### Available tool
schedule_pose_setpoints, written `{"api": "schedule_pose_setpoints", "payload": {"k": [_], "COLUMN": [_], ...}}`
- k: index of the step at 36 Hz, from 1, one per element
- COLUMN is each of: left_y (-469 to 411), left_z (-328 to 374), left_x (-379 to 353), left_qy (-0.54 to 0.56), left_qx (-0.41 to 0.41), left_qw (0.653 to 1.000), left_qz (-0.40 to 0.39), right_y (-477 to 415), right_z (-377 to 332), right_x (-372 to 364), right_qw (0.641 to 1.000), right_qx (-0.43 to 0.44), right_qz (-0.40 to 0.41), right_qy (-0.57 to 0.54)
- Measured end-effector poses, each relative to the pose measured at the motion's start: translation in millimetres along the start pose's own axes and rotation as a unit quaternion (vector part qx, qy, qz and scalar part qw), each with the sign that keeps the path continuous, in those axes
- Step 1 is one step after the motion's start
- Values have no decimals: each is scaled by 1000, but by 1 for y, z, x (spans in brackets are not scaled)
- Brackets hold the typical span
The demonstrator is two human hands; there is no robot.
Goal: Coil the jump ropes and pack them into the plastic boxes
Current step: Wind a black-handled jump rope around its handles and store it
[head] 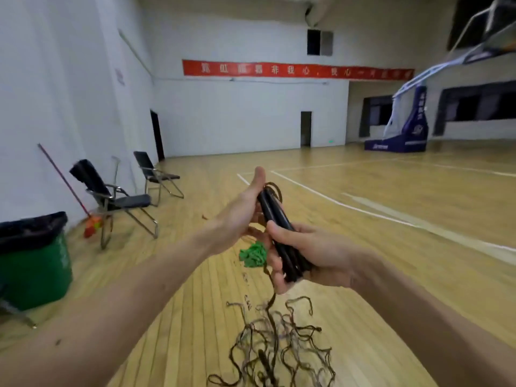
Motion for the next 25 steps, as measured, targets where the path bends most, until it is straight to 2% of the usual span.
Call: {"api": "schedule_pose_setpoints", "payload": {"k": [2, 6, 10, 12, 16, 18, 21, 23, 25], "left_y": [6, 15, 29, 32, 27, 26, 21, 17, 9], "left_z": [32, 104, 132, 134, 116, 103, 76, 65, 69], "left_x": [6, 22, 22, 21, 18, 11, -10, -19, -18], "left_qy": [-108, -271, -360, -321, -97, -6, 113, 118, -16], "left_qx": [-6, -76, -149, -170, -140, -122, -66, -24, -65], "left_qw": [994, 959, 919, 929, 985, 993, 989, 988, 996], "left_qz": [0, 29, 65, 66, 9, -5, -70, -93, -64], "right_y": [9, 27, 34, 37, 39, 38, 33, 28, 25], "right_z": [-22, -65, -87, -93, -93, -90, -87, -88, -90], "right_x": [-7, -14, -14, -9, 2, 4, 7, 12, 21], "right_qw": [1000, 999, 998, 999, 999, 998, 994, 989, 987], "right_qx": [-2, -3, 4, 7, 20, 26, 54, 85, 108], "right_qz": [-11, -16, -13, -13, -29, -53, -94, -111, -108], "right_qy": [13, 33, 65, 37, -21, -20, -30, -50, -55]}}
Point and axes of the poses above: each hand's wrist, its own y-axis away from the middle knuckle, its own x-axis out of the back of the hand, z = x × y, the point moved 5 cm from there along -y, towards the middle knuckle, and after that the axes turned 8 degrees about y, right-handed, at the moved point
